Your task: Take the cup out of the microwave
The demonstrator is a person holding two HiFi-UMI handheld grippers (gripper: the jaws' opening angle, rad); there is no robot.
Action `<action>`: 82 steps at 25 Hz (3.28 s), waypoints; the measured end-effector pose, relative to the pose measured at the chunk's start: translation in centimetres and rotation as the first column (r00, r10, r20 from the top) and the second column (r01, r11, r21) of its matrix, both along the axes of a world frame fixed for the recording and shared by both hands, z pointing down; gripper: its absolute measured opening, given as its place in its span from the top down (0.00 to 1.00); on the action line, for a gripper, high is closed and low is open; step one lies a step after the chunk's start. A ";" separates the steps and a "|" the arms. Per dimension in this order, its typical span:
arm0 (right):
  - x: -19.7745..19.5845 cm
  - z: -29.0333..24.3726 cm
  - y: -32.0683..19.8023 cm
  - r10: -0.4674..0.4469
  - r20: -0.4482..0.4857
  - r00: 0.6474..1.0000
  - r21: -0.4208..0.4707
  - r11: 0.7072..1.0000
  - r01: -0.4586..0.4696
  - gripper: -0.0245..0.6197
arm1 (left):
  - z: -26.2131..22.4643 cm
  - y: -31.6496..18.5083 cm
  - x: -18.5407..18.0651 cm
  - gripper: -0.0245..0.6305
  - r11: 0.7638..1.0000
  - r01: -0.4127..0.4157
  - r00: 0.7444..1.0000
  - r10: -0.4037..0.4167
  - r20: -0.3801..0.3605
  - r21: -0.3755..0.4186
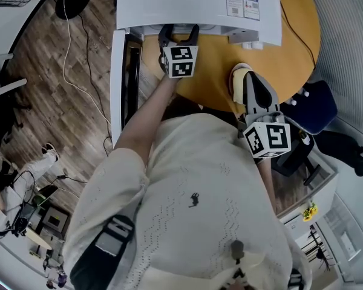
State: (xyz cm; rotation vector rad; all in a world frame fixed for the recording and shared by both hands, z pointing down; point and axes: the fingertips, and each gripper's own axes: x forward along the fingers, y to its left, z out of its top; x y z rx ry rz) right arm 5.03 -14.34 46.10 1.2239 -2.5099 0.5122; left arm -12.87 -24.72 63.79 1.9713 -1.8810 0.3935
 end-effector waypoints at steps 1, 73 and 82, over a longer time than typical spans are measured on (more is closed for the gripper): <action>0.1 0.1 0.0 0.002 0.000 1.000 -0.002 1.000 -0.002 0.95 | 0.2 -0.2 0.0 0.48 1.000 0.007 1.000 -0.007 -0.001 -0.006; 1.5 0.8 1.0 0.009 0.027 1.000 -0.017 1.000 -0.009 0.95 | 0.0 2.5 2.6 0.58 0.996 -0.081 0.996 0.082 0.029 -0.023; 2.3 0.8 1.0 0.011 0.039 0.999 -0.018 1.000 -0.010 0.95 | -1.1 3.9 3.5 0.58 0.995 -0.104 0.994 0.104 0.043 -0.006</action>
